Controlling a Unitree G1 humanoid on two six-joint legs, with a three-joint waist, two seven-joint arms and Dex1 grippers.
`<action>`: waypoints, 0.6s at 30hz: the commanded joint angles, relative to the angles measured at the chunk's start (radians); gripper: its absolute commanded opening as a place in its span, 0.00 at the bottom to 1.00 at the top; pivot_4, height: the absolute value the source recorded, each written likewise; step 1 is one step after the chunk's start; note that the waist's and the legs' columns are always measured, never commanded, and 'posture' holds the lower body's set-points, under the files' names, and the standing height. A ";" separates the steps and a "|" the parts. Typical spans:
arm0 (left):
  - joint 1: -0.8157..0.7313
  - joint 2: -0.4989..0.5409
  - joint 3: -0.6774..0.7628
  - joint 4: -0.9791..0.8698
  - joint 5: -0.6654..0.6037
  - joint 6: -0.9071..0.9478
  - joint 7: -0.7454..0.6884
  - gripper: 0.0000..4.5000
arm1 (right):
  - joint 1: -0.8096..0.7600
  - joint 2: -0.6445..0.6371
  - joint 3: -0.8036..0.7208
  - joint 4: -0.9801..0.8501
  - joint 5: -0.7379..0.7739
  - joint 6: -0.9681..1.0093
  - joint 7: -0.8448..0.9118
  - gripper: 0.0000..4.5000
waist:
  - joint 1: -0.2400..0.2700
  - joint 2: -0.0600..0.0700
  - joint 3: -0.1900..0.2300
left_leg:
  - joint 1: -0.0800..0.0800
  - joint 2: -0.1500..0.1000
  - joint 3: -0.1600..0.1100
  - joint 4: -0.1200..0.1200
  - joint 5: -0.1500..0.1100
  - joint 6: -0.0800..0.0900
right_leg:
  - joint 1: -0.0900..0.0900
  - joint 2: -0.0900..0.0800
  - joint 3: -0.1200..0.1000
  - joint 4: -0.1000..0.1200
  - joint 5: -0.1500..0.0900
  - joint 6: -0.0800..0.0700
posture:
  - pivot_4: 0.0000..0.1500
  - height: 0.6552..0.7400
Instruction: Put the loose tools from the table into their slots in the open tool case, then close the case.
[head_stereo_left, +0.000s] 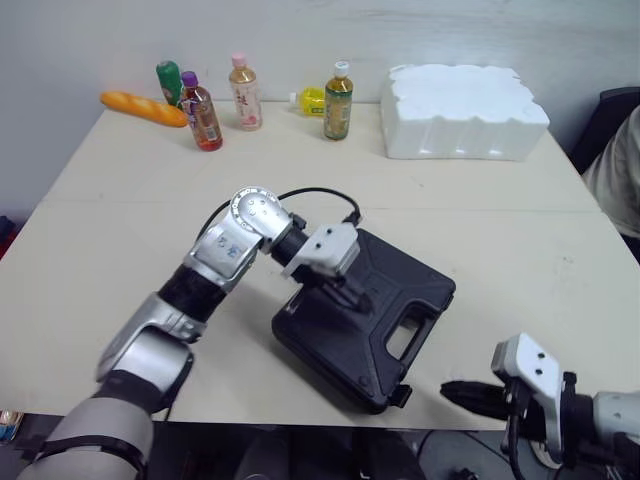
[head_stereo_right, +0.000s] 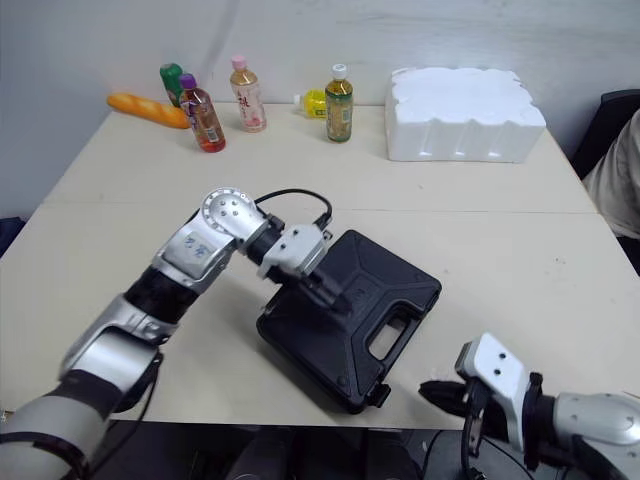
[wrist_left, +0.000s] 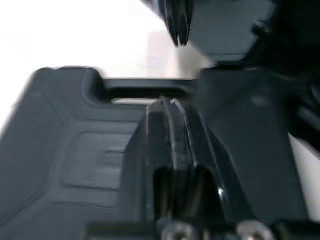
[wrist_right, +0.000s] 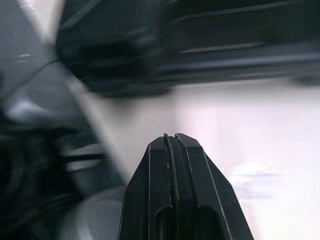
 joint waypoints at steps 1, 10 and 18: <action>0.029 -0.052 -0.116 0.014 0.153 -0.071 -0.026 0.01 | -0.029 -0.018 0.128 -0.040 -0.014 -0.008 -0.016 0.00 | 0.002 0.000 0.000 | 0.002 0.000 -0.001 0.000 0.000 0.001 | 0.003 0.001 0.000 -0.003 0.001 0.001 | 1.00 1.00; 0.072 -0.030 -0.193 0.058 0.343 -0.238 -0.048 0.01 | -0.202 0.007 0.272 -0.047 0.001 0.027 -0.116 0.00 | -0.004 0.000 -0.002 | 0.005 0.001 -0.001 0.000 -0.001 0.003 | 0.008 0.002 -0.002 -0.008 0.001 0.001 | 1.00 1.00; 0.102 -0.058 -0.198 0.074 0.368 -0.270 -0.007 0.01 | -0.411 0.159 0.253 -0.063 0.223 0.162 -0.265 0.00 | -0.027 -0.007 -0.010 | 0.020 0.006 -0.001 -0.016 0.000 0.000 | 0.018 0.003 -0.003 -0.012 0.000 -0.006 | 1.00 1.00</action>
